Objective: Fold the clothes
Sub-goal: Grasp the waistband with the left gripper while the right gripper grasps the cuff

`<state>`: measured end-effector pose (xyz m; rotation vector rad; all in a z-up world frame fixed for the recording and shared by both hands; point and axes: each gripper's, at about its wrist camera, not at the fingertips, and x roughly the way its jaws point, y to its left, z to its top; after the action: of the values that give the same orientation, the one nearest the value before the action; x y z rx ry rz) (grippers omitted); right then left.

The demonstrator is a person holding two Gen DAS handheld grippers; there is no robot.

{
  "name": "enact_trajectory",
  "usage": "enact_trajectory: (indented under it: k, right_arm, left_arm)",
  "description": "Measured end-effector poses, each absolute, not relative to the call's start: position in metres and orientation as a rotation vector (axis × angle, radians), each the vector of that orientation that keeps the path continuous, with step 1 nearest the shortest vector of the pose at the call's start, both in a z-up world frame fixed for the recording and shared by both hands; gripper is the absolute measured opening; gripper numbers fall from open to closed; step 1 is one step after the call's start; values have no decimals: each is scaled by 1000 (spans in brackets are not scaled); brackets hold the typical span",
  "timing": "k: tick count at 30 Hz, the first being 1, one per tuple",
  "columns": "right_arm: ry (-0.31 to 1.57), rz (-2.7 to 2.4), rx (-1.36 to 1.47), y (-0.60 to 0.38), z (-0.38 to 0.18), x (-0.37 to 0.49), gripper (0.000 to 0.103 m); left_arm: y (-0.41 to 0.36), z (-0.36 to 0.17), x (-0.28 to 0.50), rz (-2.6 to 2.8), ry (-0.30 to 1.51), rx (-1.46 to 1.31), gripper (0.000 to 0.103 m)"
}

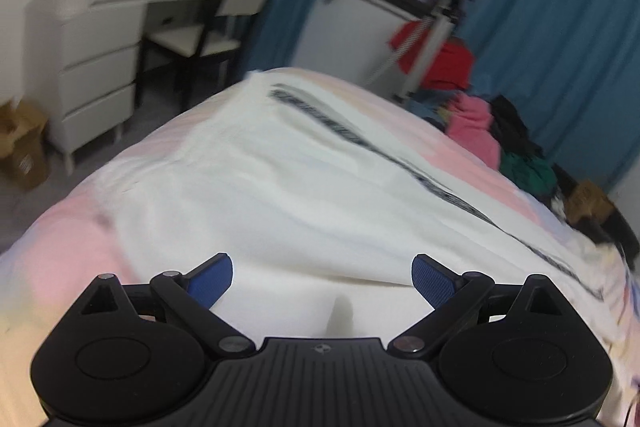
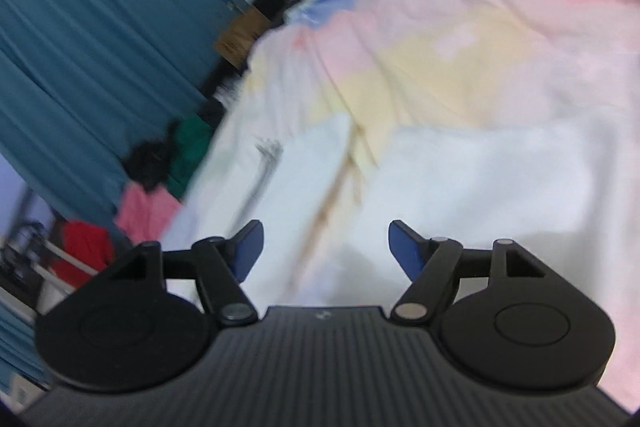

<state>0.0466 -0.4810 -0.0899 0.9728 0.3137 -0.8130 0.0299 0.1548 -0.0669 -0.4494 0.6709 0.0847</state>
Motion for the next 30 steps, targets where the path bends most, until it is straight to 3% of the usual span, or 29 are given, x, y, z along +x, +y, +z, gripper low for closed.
enact_trajectory:
  k: [7, 18, 20, 21, 23, 25, 30]
  right_arm:
    - [328, -1040, 1048, -481, -104, -2, 72]
    - [373, -1166, 1264, -548, -152, -41, 71]
    - [365, -1090, 1314, -563, -169, -36, 62]
    - [354, -1058, 1300, -570, -170, -32, 45]
    - [333, -1010, 1257, -582, -170, -23, 36]
    - [339, -970, 1201, -586, -159, -6, 12]
    - [345, -854, 1062, -595, -124, 39, 6]
  left_arm:
    - [229, -83, 18, 219, 755, -733, 97]
    - [268, -113, 2, 282, 815, -967, 96]
    - [271, -125, 6, 262, 822, -1037, 96]
    - [272, -127, 7, 276, 819, -1047, 95]
    - [274, -128, 9, 284, 793, -1050, 95]
    - [273, -126, 12, 287, 762, -1033, 91]
    - [262, -123, 11, 307, 745, -1012, 88]
